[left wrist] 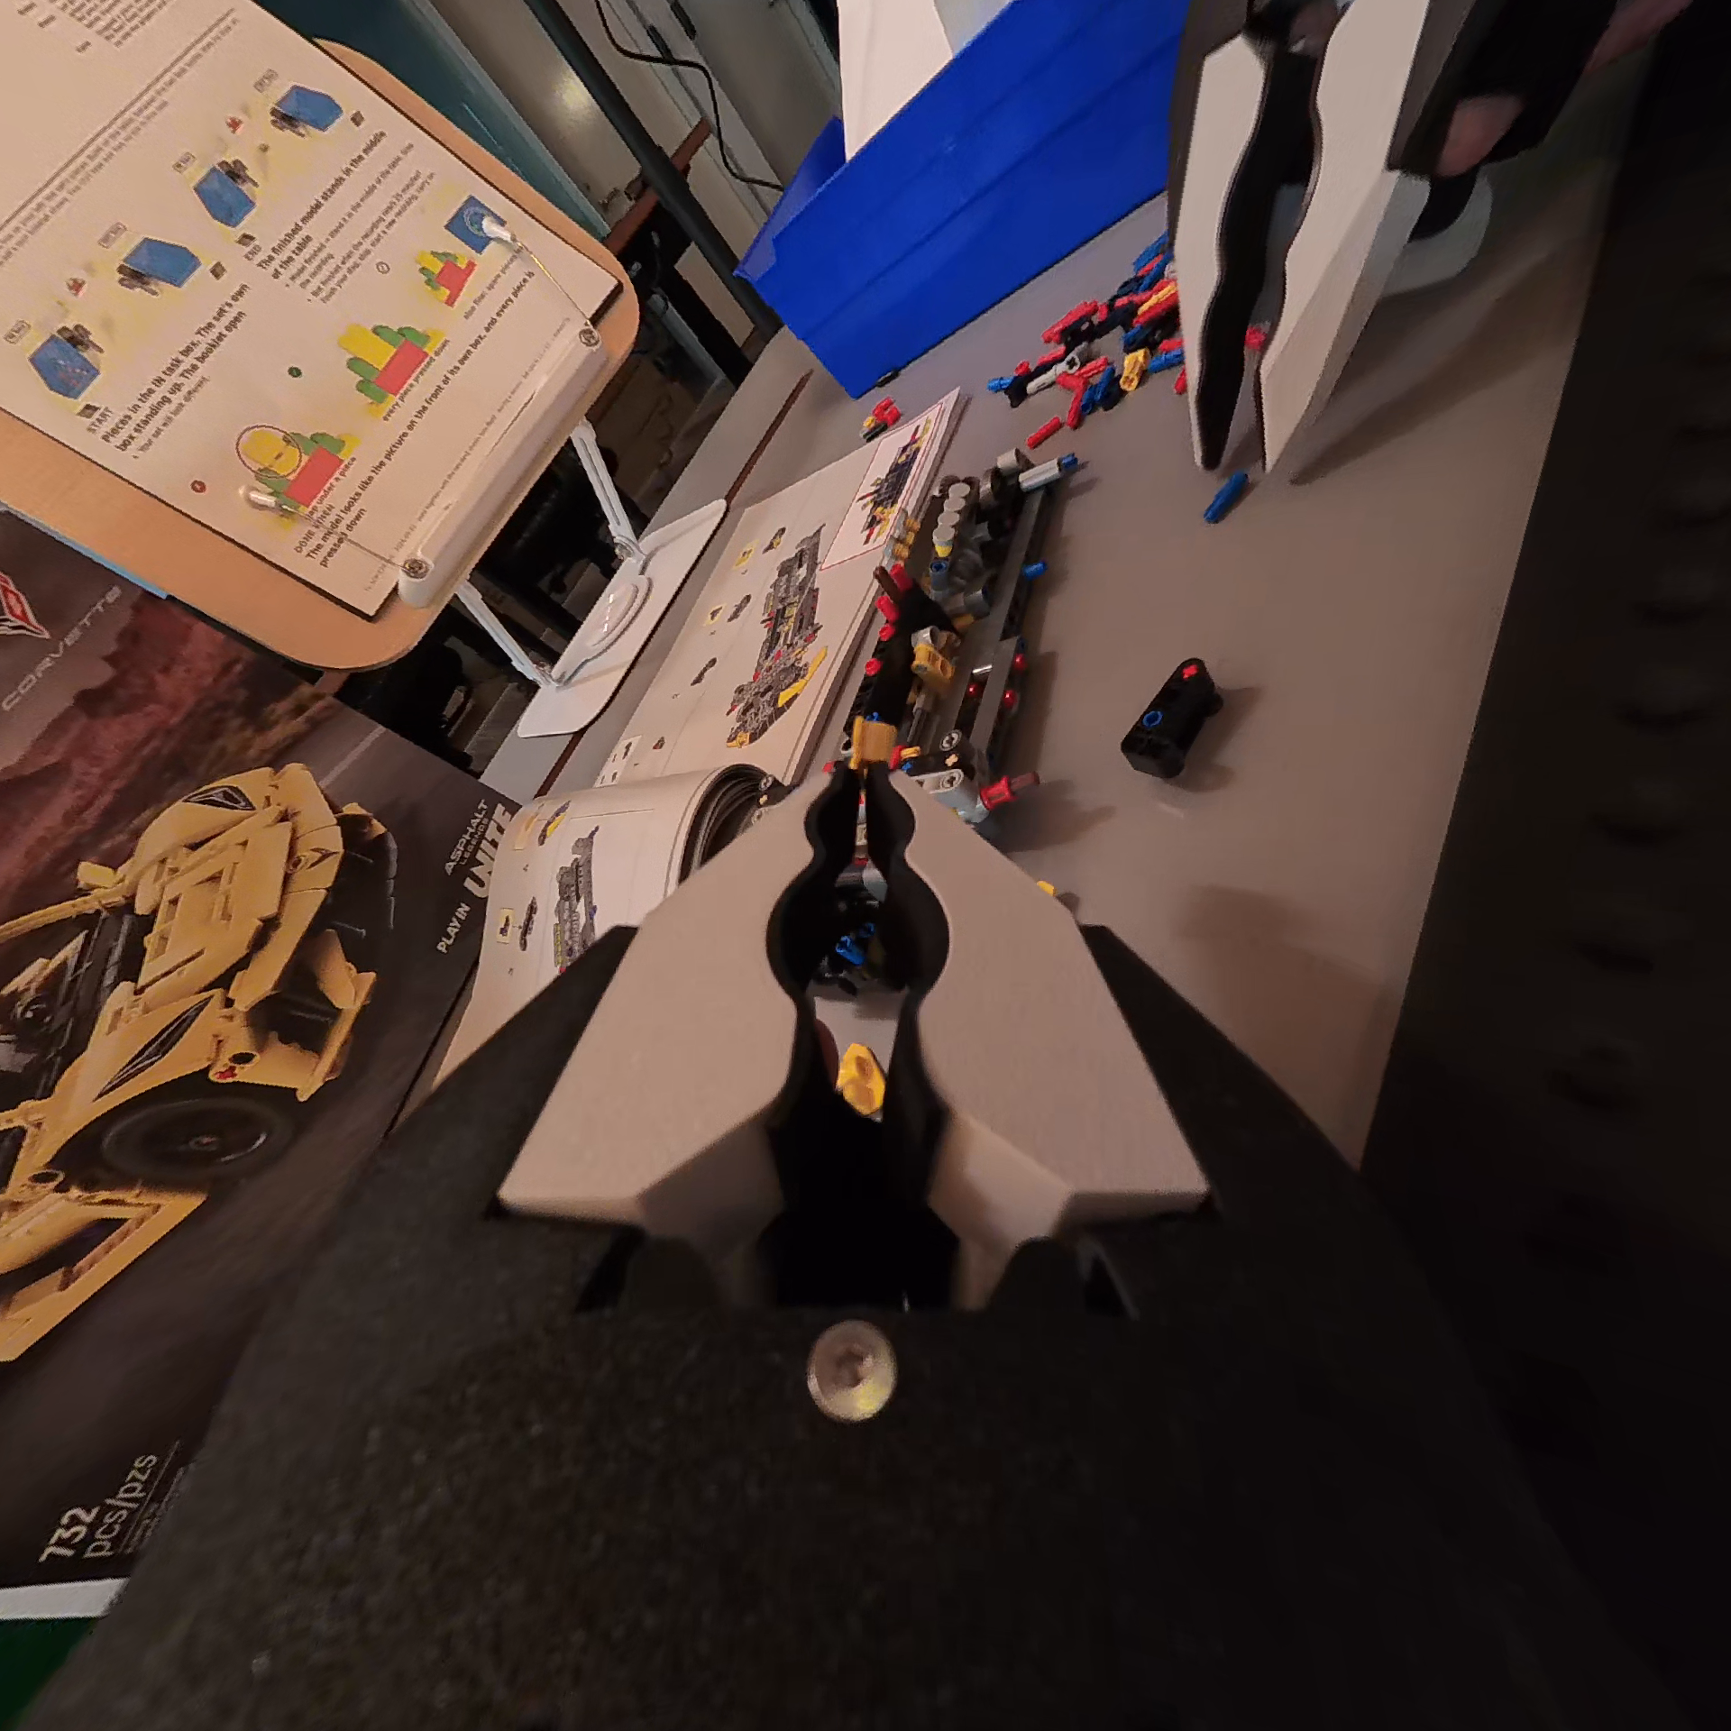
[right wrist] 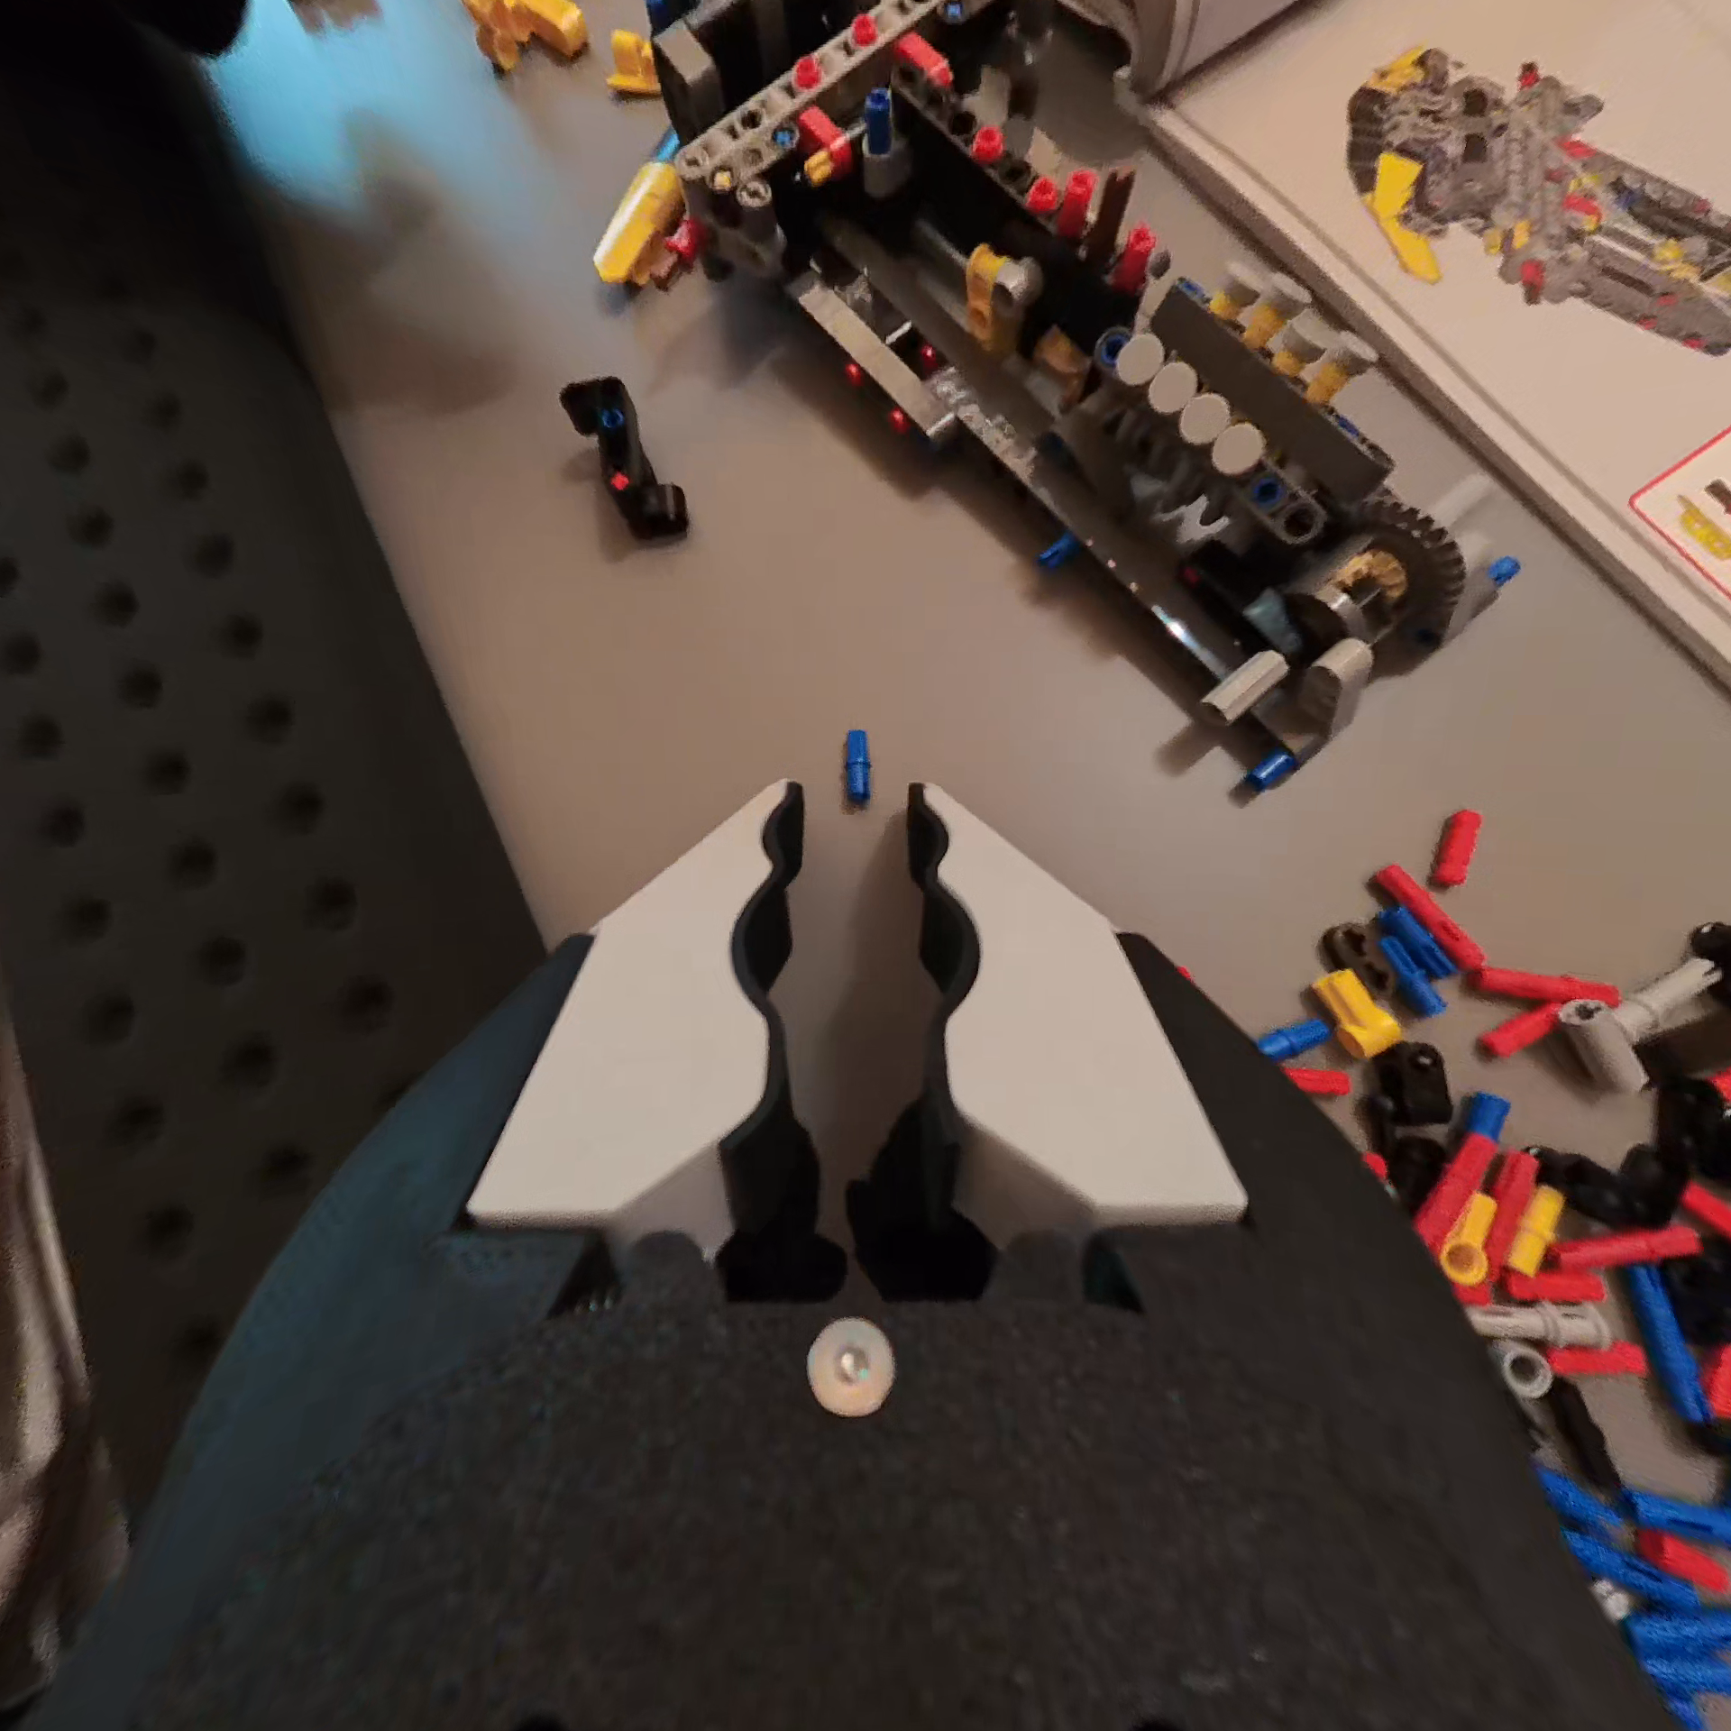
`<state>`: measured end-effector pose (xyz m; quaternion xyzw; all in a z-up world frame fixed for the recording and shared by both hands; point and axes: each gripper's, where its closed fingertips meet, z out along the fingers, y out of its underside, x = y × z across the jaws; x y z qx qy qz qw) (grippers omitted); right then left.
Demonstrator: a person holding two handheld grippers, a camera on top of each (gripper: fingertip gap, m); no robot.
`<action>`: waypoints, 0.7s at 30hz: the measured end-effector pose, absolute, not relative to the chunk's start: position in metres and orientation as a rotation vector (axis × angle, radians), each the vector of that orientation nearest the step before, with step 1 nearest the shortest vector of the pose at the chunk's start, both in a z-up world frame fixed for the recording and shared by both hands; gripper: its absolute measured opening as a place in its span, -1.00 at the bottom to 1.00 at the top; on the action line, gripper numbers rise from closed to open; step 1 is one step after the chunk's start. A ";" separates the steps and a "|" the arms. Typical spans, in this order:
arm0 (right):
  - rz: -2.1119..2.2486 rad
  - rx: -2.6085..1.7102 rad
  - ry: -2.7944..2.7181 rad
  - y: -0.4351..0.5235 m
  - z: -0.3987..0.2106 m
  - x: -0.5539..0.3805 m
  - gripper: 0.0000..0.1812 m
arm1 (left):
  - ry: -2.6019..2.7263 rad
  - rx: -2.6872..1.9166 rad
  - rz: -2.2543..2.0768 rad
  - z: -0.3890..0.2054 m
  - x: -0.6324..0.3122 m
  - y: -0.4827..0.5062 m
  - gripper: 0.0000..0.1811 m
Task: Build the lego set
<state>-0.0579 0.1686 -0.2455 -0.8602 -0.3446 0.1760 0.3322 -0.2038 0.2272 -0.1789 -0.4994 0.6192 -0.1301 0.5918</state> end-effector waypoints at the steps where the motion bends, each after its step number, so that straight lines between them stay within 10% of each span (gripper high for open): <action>1: 0.438 -2.255 -0.925 0.169 -0.249 -0.058 -0.77 | 1.439 -1.158 -0.304 -0.178 -0.204 0.227 -1.00; 21: 0.420 -1.967 -1.097 0.189 -0.185 -0.174 -0.96 | 1.528 -0.975 -0.233 -0.186 -0.202 0.209 -1.00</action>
